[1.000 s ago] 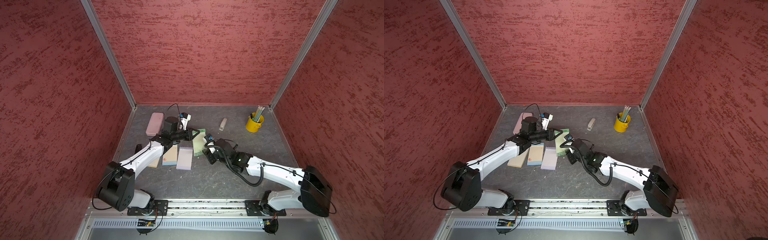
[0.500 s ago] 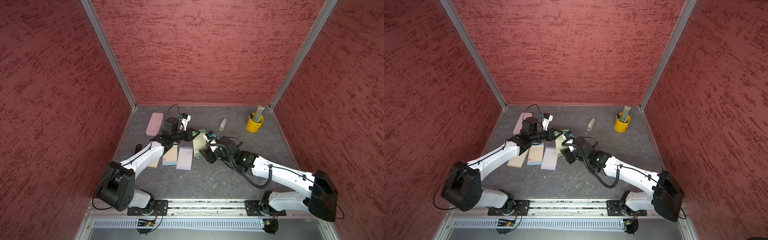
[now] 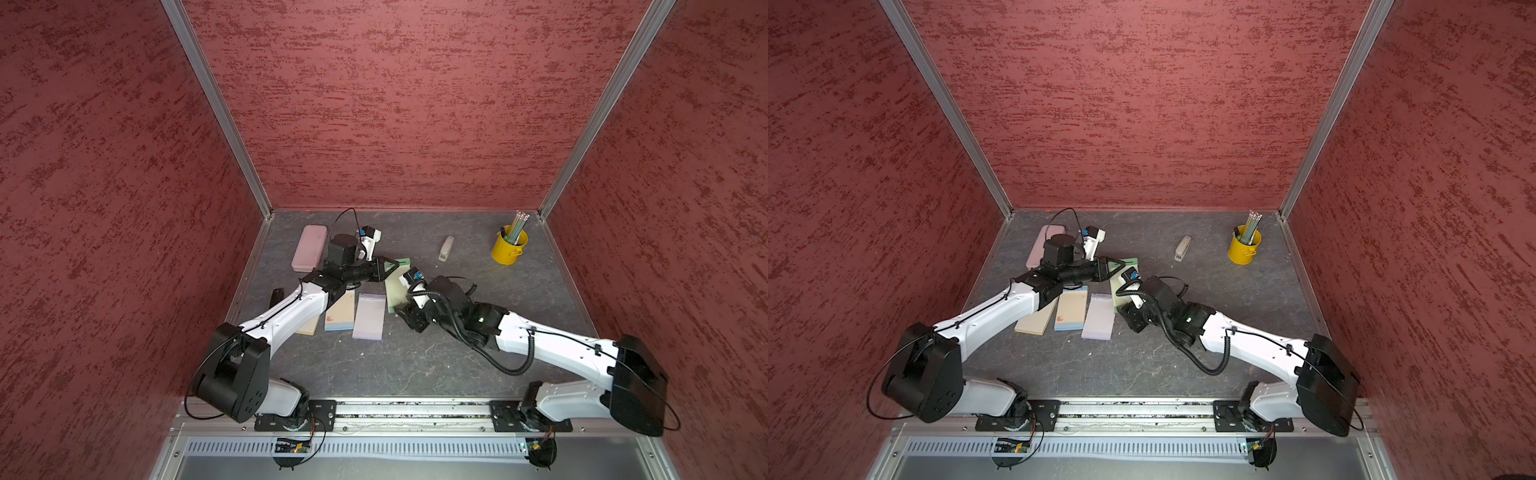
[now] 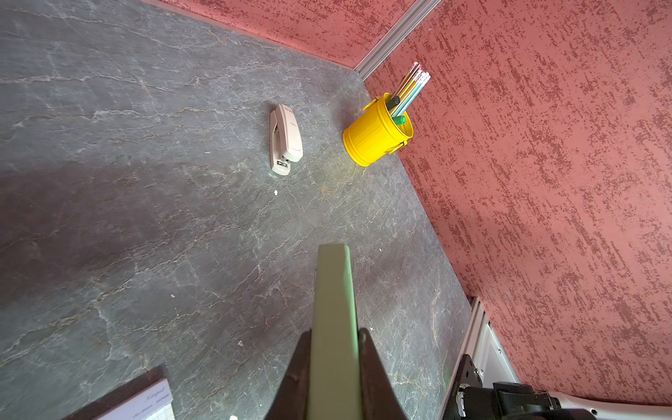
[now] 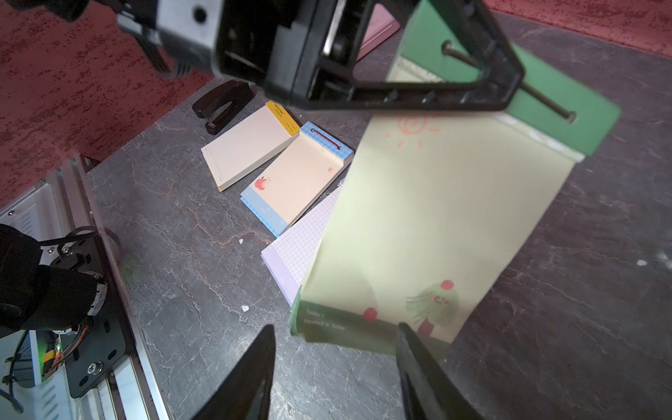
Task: Tear off pages from different memo pads
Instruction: Tear off the paper from the memo pad.
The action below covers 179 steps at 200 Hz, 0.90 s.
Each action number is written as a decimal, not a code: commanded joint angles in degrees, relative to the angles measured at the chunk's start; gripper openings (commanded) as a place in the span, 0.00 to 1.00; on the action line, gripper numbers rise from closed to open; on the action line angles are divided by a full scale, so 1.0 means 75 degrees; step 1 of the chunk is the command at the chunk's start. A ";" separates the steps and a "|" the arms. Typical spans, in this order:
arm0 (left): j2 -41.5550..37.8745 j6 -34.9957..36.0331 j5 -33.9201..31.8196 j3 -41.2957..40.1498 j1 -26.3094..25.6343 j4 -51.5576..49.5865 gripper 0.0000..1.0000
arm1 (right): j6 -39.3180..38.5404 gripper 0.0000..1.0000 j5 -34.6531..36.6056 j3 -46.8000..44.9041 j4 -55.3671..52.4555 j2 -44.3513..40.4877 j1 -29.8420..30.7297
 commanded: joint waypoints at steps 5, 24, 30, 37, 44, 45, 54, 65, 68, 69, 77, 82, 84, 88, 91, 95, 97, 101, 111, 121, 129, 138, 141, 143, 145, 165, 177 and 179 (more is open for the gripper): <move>-0.0176 -0.0022 0.0022 -0.0049 -0.0033 0.0301 0.00 | 0.0092 0.54 -0.0103 0.0126 0.0049 0.0097 0.0067; -0.0173 -0.0046 0.0023 -0.0049 -0.0043 0.0314 0.00 | 0.0066 0.54 -0.0057 0.0129 0.0048 0.0188 0.0067; -0.0173 -0.0056 0.0029 -0.0049 -0.0043 0.0326 0.00 | 0.0067 0.54 -0.0026 0.0125 0.0059 0.0221 0.0067; -0.0184 -0.0061 0.0018 -0.0049 -0.0054 0.0326 0.00 | 0.0070 0.54 0.0028 0.0124 0.0068 0.0262 0.0067; -0.0196 -0.0068 0.0023 -0.0049 -0.0057 0.0348 0.00 | 0.0077 0.53 0.0097 0.0131 0.0060 0.0301 0.0067; -0.0190 -0.0069 0.0020 -0.0049 -0.0057 0.0343 0.00 | 0.0083 0.53 0.0109 0.0128 0.0060 0.0304 0.0067; -0.0200 -0.0070 0.0024 -0.0048 -0.0068 0.0328 0.00 | 0.0073 0.52 0.0206 0.0147 0.0052 0.0357 0.0067; -0.0204 -0.0069 0.0028 -0.0049 -0.0069 0.0320 0.00 | 0.0048 0.51 0.0306 0.0149 0.0049 0.0401 0.0067; -0.0197 -0.0060 0.0035 -0.0049 -0.0070 0.0323 0.00 | 0.0057 0.51 0.0344 0.0158 0.0051 0.0407 0.0067; -0.0202 -0.0065 0.0026 -0.0049 -0.0075 0.0319 0.00 | 0.0044 0.51 0.0355 0.0159 0.0050 0.0416 0.0067; -0.0208 -0.0058 0.0029 -0.0055 -0.0080 0.0315 0.00 | 0.0004 0.50 0.0449 0.0160 0.0059 0.0423 0.0067; -0.0209 -0.0060 0.0020 -0.0052 -0.0077 0.0315 0.00 | -0.0005 0.50 0.0515 0.0158 0.0060 0.0424 0.0067; -0.0220 -0.0064 0.0027 -0.0059 -0.0079 0.0315 0.00 | 0.0001 0.49 0.0542 0.0157 0.0069 0.0430 0.0067; -0.0220 -0.0058 0.0020 -0.0057 -0.0077 0.0309 0.00 | -0.0013 0.49 0.0606 0.0152 0.0077 0.0426 0.0061; -0.0223 -0.0057 0.0022 -0.0059 -0.0080 0.0320 0.00 | -0.0021 0.48 0.0652 0.0149 0.0084 0.0431 0.0066; -0.0221 -0.0065 0.0020 -0.0055 -0.0079 0.0326 0.00 | -0.0015 0.47 0.0704 0.0158 0.0083 0.0438 0.0068; -0.0226 -0.0068 0.0021 -0.0057 -0.0077 0.0324 0.00 | -0.0025 0.47 0.0733 0.0160 0.0083 0.0437 0.0061; -0.0220 -0.0075 0.0028 -0.0068 -0.0079 0.0325 0.00 | -0.0034 0.46 0.0796 0.0160 0.0083 0.0442 0.0066; -0.0220 -0.0086 0.0029 -0.0067 -0.0088 0.0341 0.00 | -0.0050 0.45 0.0887 0.0155 0.0090 0.0448 0.0070; -0.0225 -0.0081 0.0024 -0.0084 -0.0092 0.0339 0.00 | -0.0064 0.43 0.0971 0.0139 0.0118 0.0465 0.0067; -0.0237 -0.0093 0.0020 -0.0096 -0.0103 0.0350 0.00 | -0.0063 0.41 0.1052 0.0124 0.0147 0.0460 0.0067; -0.0231 -0.0113 0.0017 -0.0102 -0.0109 0.0350 0.00 | -0.0095 0.39 0.1119 0.0114 0.0179 0.0469 0.0067; -0.0231 -0.0115 0.0007 -0.0107 -0.0113 0.0350 0.00 | -0.0101 0.38 0.1151 0.0114 0.0189 0.0478 0.0067; -0.0223 -0.0125 0.0015 -0.0108 -0.0106 0.0350 0.00 | -0.0108 0.38 0.1161 0.0120 0.0201 0.0482 0.0067; -0.0226 -0.0136 0.0008 -0.0102 -0.0113 0.0350 0.00 | -0.0119 0.37 0.1190 0.0112 0.0209 0.0483 0.0067; -0.0197 -0.0175 0.0017 -0.0103 -0.0125 0.0339 0.00 | -0.0278 0.32 0.1282 0.0058 0.0293 0.0479 0.0067; -0.0208 -0.0154 0.0006 -0.0118 -0.0137 0.0338 0.00 | -0.0329 0.29 0.1185 0.0035 0.0345 0.0438 0.0061; -0.0220 -0.0152 0.0000 -0.0119 -0.0138 0.0347 0.00 | -0.0338 0.29 0.1155 0.0032 0.0357 0.0437 0.0056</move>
